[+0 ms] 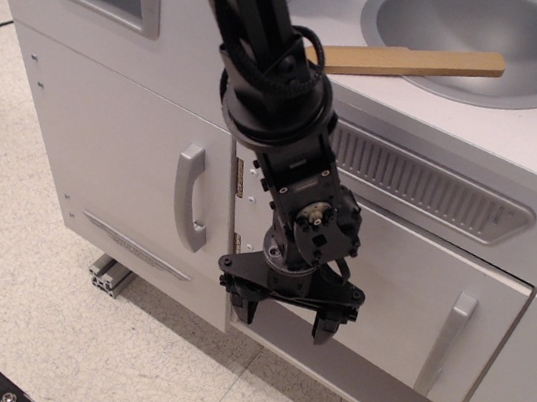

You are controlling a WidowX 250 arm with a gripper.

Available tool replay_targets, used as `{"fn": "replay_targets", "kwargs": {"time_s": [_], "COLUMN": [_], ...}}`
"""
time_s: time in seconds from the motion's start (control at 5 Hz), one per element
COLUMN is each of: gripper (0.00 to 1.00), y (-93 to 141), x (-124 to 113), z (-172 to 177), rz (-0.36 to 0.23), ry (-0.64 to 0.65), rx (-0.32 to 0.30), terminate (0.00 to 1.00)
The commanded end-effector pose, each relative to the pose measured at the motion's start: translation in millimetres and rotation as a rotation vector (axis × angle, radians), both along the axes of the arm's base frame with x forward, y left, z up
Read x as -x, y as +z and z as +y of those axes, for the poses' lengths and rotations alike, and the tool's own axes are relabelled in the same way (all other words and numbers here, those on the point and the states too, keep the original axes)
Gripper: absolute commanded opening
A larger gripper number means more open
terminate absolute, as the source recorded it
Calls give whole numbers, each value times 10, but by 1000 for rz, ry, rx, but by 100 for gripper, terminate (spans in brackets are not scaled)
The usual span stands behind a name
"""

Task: Close cabinet

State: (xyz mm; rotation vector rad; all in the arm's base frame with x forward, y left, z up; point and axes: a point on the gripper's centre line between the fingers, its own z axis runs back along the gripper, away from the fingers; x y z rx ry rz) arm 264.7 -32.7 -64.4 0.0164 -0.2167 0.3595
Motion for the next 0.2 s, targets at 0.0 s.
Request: {"fn": "replay_targets", "kwargs": {"time_s": [0.0], "gripper": [100], "y": [191], "x": [-130], "z": [25], "rz": [-51], "ry": [-2], "rx": [8], "terminate": [100]}}
